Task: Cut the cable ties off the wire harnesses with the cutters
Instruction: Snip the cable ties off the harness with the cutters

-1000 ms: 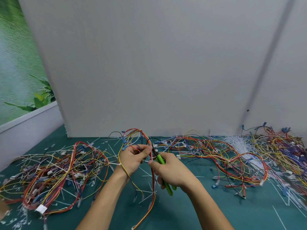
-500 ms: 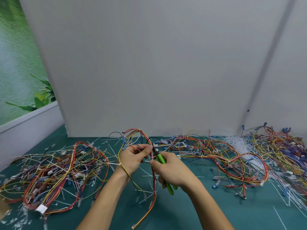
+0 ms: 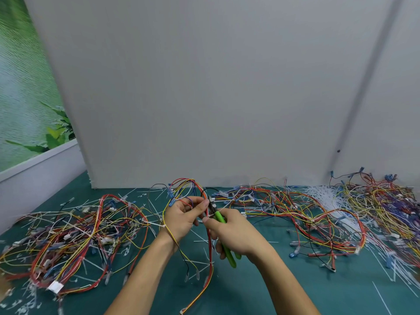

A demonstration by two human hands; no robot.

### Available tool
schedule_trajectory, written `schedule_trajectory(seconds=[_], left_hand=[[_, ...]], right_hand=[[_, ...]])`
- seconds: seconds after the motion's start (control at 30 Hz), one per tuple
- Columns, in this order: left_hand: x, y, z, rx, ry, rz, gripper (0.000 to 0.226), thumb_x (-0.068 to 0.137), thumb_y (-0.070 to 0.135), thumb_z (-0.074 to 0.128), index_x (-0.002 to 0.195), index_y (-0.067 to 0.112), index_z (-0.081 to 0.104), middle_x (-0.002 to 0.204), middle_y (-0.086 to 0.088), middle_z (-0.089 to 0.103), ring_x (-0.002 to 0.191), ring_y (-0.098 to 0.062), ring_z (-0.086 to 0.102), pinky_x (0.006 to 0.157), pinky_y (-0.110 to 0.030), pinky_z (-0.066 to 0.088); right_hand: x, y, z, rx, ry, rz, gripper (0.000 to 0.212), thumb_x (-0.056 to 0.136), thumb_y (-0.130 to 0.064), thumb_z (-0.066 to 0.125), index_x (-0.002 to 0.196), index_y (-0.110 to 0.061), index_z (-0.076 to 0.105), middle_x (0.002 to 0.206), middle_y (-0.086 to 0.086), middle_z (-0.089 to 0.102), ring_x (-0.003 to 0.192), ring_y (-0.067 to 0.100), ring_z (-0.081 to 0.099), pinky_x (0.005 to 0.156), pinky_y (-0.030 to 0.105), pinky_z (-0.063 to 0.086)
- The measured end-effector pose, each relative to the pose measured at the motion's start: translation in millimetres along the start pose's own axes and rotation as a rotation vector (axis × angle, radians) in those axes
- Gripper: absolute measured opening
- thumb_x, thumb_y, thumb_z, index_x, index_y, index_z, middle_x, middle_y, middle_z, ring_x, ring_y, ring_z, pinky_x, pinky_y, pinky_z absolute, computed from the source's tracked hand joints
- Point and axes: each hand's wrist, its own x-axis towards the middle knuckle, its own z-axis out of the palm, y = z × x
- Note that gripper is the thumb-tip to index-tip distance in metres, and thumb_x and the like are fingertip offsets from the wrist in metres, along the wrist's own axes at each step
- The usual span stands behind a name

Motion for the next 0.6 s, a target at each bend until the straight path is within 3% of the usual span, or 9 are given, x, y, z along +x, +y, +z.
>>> schedule_trajectory(seconds=[0.23,0.6], left_hand=[[0.3,-2.7,-1.8,-0.037,-0.033,0.0,0.038,0.07,0.033,0.079,0.097,0.008,0.071,0.078,-0.01,0.071,0.071,-0.021,0.063,0.067,-0.037,0.051],[-0.3,-4.0,-0.5,-0.055,-0.054,0.001,0.037,0.071,0.028,0.077,0.1,0.008,0.068,0.083,-0.008,0.071,0.073,-0.019,0.065,0.062,-0.031,0.053]], right_hand=[[0.1,0.3,-0.4,-0.006,-0.028,0.01,0.033,0.099,-0.036,0.059,0.106,-0.003,0.056,0.079,0.015,0.066,0.061,0.029,0.067,0.06,0.045,0.062],[0.7,2.3,-1.3,-0.091,-0.045,-0.022,0.02,0.1,-0.035,0.058,0.094,-0.017,0.053,0.079,0.009,0.065,0.061,0.024,0.07,0.055,0.036,0.061]])
